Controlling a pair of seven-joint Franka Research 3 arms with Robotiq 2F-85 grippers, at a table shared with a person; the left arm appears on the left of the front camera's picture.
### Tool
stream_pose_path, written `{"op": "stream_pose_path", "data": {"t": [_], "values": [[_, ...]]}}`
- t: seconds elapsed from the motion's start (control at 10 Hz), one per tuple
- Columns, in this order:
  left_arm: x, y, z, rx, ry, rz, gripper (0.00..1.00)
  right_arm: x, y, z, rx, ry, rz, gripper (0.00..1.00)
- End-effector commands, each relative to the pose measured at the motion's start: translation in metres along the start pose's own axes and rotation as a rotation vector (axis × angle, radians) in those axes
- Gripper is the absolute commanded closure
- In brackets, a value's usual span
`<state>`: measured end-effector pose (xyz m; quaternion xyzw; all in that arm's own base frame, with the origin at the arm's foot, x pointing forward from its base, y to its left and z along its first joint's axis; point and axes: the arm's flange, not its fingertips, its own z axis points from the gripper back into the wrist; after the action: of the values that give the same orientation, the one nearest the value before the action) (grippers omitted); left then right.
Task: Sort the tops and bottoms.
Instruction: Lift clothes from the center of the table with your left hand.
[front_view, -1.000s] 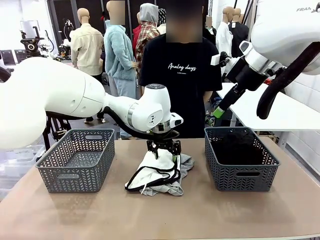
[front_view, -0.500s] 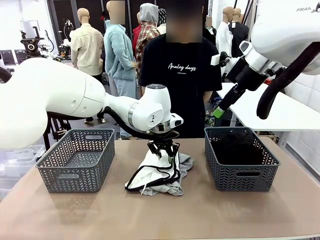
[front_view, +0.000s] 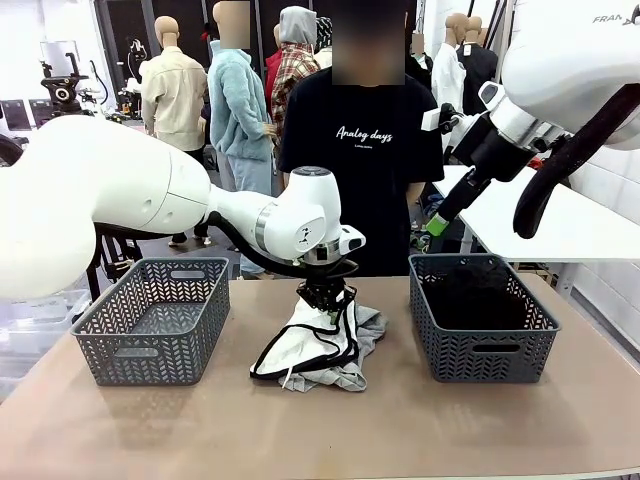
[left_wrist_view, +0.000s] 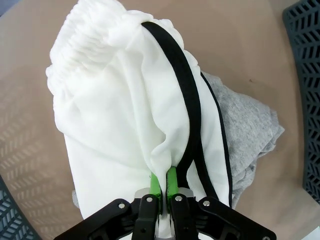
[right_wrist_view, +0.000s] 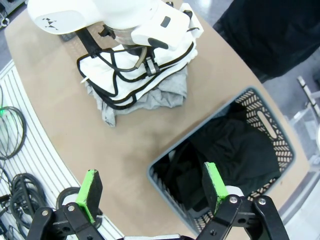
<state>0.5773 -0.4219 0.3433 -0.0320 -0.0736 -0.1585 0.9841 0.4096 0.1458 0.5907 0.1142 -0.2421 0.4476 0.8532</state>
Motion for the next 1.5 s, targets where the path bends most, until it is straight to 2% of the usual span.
{"op": "stream_pose_path", "data": {"t": [0.0, 0.2, 0.3, 0.5, 0.6, 0.8, 1.0, 1.2, 1.4], "values": [[-0.001, -0.002, -0.001, 0.005, 0.002, -0.019, 1.00, 0.001, -0.001, 0.000, -0.006, 0.003, 0.009, 0.00], [0.000, 0.000, 0.000, -0.001, 0.000, 0.000, 1.00, 0.001, -0.001, 0.000, -0.006, 0.003, 0.009, 0.00], [-0.006, 0.003, 0.028, 0.033, -0.033, -0.041, 1.00, 0.001, -0.001, 0.000, -0.006, 0.003, 0.009, 0.00], [-0.019, -0.008, 0.109, 0.202, -0.140, -0.043, 1.00, 0.001, -0.001, 0.000, -0.006, 0.003, 0.009, 0.00], [-0.023, -0.010, 0.134, 0.232, -0.208, -0.029, 1.00, 0.001, -0.001, 0.000, -0.006, 0.003, 0.009, 0.00], [-0.034, -0.017, 0.164, 0.183, -0.263, -0.039, 1.00, 0.001, -0.001, 0.000, -0.006, 0.003, 0.009, 0.00], [-0.041, -0.017, 0.185, 0.189, -0.300, -0.035, 1.00, 0.001, -0.001, 0.000, -0.006, 0.003, 0.009, 0.00], [-0.045, -0.016, 0.180, 0.150, -0.262, -0.053, 1.00, 0.001, -0.001, 0.000, -0.006, 0.003, 0.009, 0.00], [-0.049, -0.019, 0.191, 0.190, -0.308, -0.055, 1.00, 0.001, -0.001, 0.000, -0.006, 0.003, 0.009, 0.00]]}}
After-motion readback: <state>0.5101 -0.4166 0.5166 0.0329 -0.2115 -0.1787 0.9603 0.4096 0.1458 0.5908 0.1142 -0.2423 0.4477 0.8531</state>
